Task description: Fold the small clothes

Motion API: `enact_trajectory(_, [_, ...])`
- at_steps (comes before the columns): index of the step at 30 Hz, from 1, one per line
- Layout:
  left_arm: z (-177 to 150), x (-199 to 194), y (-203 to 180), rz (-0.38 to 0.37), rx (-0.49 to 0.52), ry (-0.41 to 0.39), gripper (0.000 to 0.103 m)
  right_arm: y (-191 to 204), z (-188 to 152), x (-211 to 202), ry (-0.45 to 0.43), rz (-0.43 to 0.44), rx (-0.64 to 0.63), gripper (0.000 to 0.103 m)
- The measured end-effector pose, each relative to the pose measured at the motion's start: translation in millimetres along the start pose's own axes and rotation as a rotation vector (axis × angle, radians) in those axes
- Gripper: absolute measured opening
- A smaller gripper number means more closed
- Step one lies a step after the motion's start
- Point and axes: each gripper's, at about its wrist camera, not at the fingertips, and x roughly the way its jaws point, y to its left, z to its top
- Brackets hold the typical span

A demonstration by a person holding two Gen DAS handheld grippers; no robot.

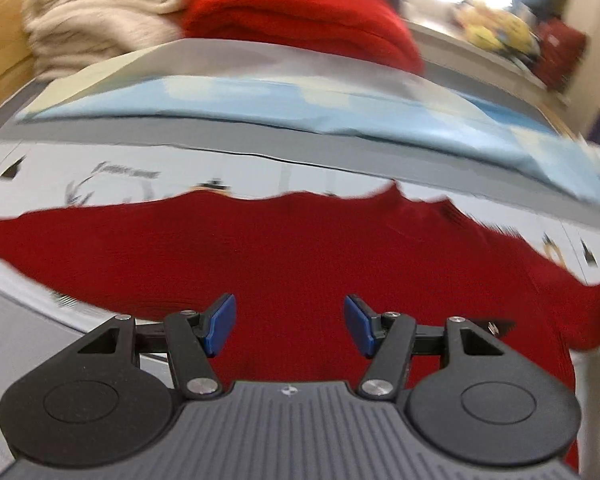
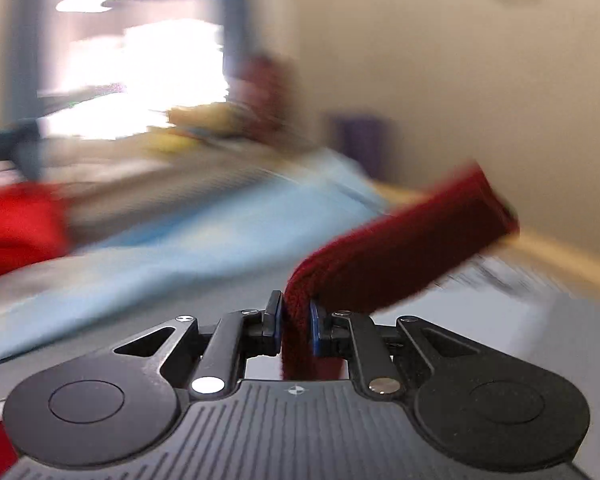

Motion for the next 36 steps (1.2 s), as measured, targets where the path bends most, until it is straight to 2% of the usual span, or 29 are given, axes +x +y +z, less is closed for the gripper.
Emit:
enact_trajectory(3, [11.0,-2.0,28.7,0.035,-0.08,0.001,0.065,87.7,-11.3,-63.0,-0.051,0.278,-0.102,0.014])
enact_trajectory(5, [16.7,-2.9,44.5,0.045,-0.126,0.007,0.065,128.8,-30.5,-95.6,-0.032,0.432,-0.123,0.015])
enact_trajectory(6, [19.5,-3.4,51.7,0.045,-0.147,0.012,0.065,151.9,-46.0,-107.6,0.018,0.534,-0.137,0.016])
enact_trajectory(8, [24.7,-4.5,63.4,0.039,-0.181,0.017,0.065,182.3,-76.6,-116.1,0.169,0.67,-0.134,0.019])
enact_trajectory(10, [27.0,-5.5,70.3,0.037,-0.195,0.019,0.065,210.8,-112.9,-110.0,0.428,0.763,-0.15,0.023])
enact_trajectory(11, [27.8,-5.4,73.4,0.03,-0.202,0.024,0.065,221.6,-128.3,-107.1,0.569,0.763,-0.173,0.023])
enact_trajectory(12, [28.0,-5.0,76.1,0.018,-0.215,0.032,0.065,223.7,-135.4,-107.9,0.641,0.747,-0.173,0.023])
enact_trajectory(15, [26.6,-1.1,82.6,-0.046,-0.267,0.07,0.063,206.6,-124.0,-117.9,0.722,0.707,-0.093,0.024])
enact_trajectory(17, [26.0,2.7,83.9,-0.097,-0.286,0.084,0.042,188.8,-105.9,-127.1,0.72,0.673,-0.038,0.028])
enact_trajectory(20, [24.0,10.8,80.1,-0.154,-0.285,0.099,0.024,154.7,-74.7,-129.3,0.672,0.564,0.037,0.034])
enact_trajectory(21, [22.9,15.4,78.0,-0.171,-0.287,0.109,0.021,146.3,-71.9,-128.2,0.658,0.529,0.052,0.034])
enact_trajectory(24, [19.9,30.3,70.1,-0.214,-0.292,0.134,0.02,116.5,-65.3,-115.3,0.612,0.434,0.067,0.035])
enact_trajectory(26, [18.4,41.2,64.2,-0.224,-0.296,0.153,0.02,100.9,-64.9,-101.5,0.637,0.335,0.075,0.036])
enact_trajectory(27, [17.5,47.3,61.5,-0.233,-0.306,0.158,0.02,89.6,-63.2,-94.2,0.649,0.313,0.1,0.037])
enact_trajectory(30, [16.0,65.3,56.9,-0.25,-0.338,0.17,0.02,69.4,-55.8,-79.1,0.668,0.297,0.158,0.037])
enact_trajectory(33, [12.7,87.9,58.5,-0.267,-0.416,0.199,0.022,58.2,-48.1,-73.4,0.648,0.298,0.171,0.037])
enact_trajectory(36, [8.7,110.3,61.4,-0.284,-0.505,0.235,0.028,52.6,-48.8,-65.9,0.67,0.302,0.189,0.037])
